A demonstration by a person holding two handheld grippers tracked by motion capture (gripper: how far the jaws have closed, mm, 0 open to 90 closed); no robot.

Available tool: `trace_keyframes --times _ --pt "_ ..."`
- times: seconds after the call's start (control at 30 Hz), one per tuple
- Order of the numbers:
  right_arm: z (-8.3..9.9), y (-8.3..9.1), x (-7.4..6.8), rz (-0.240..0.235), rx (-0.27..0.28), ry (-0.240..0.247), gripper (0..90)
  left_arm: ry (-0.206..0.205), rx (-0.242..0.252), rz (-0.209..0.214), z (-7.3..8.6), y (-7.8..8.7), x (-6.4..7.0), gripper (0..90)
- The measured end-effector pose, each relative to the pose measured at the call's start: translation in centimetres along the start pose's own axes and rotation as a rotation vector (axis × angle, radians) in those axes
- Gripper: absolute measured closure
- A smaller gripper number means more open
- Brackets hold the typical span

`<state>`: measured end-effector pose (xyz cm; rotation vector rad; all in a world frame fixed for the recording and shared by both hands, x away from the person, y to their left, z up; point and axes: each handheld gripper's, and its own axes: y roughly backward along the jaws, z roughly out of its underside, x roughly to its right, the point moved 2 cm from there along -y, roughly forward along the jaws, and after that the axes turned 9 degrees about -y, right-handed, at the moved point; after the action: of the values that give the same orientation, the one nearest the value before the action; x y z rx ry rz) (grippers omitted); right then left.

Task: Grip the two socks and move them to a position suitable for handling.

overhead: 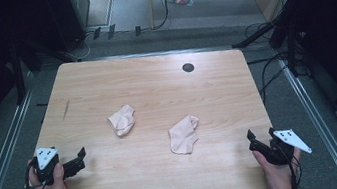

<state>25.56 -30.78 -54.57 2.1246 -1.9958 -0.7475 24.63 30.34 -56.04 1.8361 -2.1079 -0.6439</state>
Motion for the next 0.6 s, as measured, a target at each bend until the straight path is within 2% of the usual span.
trace_keyframes --times 0.07,0.13,0.2,0.33,0.4,0.43,0.47,0.5,0.53,0.6 --pt "-0.1 0.1 -0.2 -0.004 0.004 -0.001 21.5 -0.009 -0.007 -0.002 0.0 -0.1 0.1 0.0" --pt "-0.3 0.2 -1.2 -0.019 0.012 0.007 23.2 -0.01 -0.012 -0.006 0.0 -0.1 0.1 0.0" --pt "-0.4 0.3 -1.6 -0.02 0.012 0.004 24.0 -0.011 -0.019 -0.005 0.0 -0.1 0.1 0.0" --pt "-0.6 0.4 -3.3 -0.051 0.014 0.007 26.5 -0.011 -0.02 -0.008 -0.1 -0.2 0.1 0.0" --pt "-0.9 0.4 -4.9 -0.082 0.007 -0.006 28.4 -0.014 -0.017 -0.009 -0.1 -0.2 0.2 0.1" --pt "-0.9 0.4 -4.9 -0.082 0.007 -0.006 28.4 -0.017 -0.016 -0.009 0.0 -0.1 0.2 0.1" --pt "-1.1 0.4 -6.1 -0.096 0.004 0.005 29.4 -0.021 -0.017 -0.008 0.0 -0.1 0.3 0.0" --pt "-1.1 0.4 -6.1 -0.096 0.004 0.005 29.4 -0.021 -0.017 -0.008 0.0 -0.1 0.3 0.0" --pt "-1.2 0.4 -7.3 -0.116 -0.001 0.026 30.0 -0.023 -0.019 -0.011 -0.1 -0.1 0.3 0.0" --pt "-1.2 0.4 -7.9 -0.125 -0.004 0.038 30.5 -0.023 -0.019 -0.01 -0.1 -0.1 0.3 0.0"
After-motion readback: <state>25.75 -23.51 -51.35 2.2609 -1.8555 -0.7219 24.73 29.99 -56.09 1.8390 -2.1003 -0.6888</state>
